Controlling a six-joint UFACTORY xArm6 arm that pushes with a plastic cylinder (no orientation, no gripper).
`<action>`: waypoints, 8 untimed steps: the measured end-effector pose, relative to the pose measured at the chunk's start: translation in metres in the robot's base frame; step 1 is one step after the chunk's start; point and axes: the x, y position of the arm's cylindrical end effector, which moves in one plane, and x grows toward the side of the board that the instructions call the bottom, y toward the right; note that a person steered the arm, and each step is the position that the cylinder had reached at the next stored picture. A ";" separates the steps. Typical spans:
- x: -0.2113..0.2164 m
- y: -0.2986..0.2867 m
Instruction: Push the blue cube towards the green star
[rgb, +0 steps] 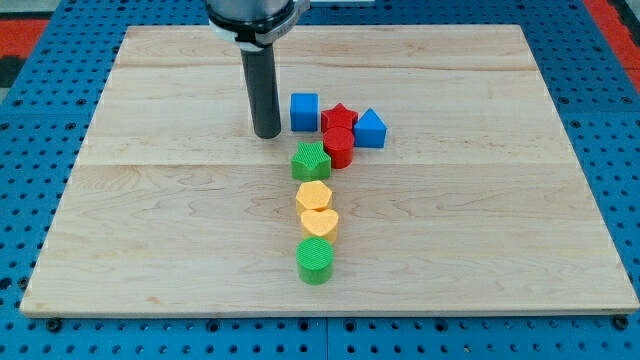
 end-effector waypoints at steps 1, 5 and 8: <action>-0.038 -0.013; -0.117 0.043; -0.077 0.042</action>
